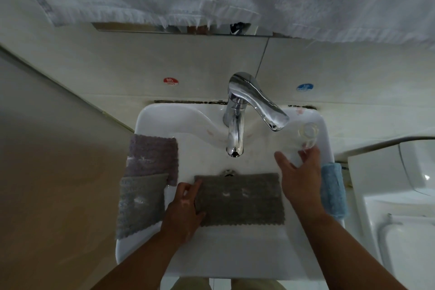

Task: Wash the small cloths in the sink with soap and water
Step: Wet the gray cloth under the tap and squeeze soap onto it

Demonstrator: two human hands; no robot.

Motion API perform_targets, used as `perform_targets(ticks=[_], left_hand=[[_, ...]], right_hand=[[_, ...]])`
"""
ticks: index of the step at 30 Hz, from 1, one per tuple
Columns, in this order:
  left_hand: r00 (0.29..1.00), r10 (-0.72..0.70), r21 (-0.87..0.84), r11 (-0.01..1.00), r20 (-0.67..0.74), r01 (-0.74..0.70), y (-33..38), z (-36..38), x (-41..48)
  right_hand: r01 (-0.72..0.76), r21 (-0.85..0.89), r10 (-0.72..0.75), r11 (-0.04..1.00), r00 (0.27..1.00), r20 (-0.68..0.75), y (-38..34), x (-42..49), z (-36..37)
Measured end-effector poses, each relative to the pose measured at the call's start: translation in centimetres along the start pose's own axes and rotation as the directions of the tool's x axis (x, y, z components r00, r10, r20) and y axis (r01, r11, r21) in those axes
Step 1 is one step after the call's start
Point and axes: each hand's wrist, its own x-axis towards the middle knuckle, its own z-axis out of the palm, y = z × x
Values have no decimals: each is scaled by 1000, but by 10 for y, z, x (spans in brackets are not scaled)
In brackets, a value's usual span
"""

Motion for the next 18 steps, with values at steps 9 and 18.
perform_targets(ticks=[9,18], left_hand=[[1000,-6,29,1000,12,6,0,0,0],[999,-10,151,988,-38,16,-3,-11,16]], right_hand=[[179,-99,-178,979,984,20,-6,27,11],[347,-209,-324,914,936,135,-8,19,0]])
